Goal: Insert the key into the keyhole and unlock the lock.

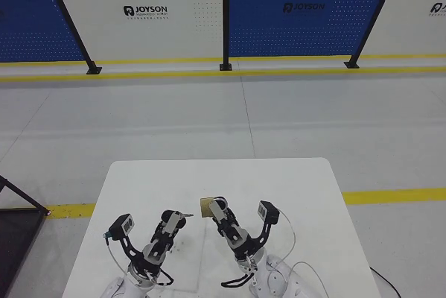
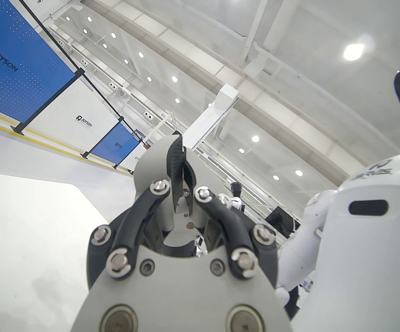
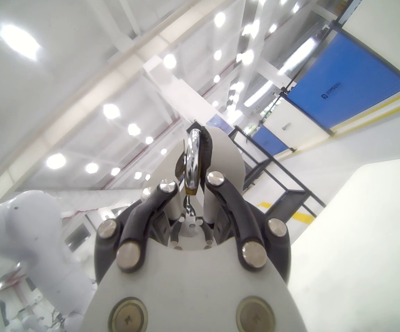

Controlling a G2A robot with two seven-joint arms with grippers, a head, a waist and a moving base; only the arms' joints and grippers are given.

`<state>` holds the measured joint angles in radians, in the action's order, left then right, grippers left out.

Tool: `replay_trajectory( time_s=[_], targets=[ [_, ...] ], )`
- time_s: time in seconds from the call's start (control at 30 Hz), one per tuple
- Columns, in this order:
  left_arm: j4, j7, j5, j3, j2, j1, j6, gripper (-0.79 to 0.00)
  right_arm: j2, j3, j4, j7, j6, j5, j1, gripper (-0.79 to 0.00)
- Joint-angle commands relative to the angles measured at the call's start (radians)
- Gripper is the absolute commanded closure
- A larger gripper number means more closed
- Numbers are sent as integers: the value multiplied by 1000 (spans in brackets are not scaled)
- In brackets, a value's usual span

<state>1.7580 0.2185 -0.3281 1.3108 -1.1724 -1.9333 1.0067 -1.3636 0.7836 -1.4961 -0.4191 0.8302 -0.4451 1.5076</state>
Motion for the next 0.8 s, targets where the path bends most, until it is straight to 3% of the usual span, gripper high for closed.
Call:
replay_trajectory(
  time_s=[0.0, 0.77],
  targets=[
    [-4, 4, -5, -5, -3, 4, -1, 0, -1, 3, -1, 2, 2, -4, 2, 0],
    [-3, 37, -54, -21, -23, 20, -30, 0, -13, 22, -16, 38, 0, -35, 29, 0]
  ],
)
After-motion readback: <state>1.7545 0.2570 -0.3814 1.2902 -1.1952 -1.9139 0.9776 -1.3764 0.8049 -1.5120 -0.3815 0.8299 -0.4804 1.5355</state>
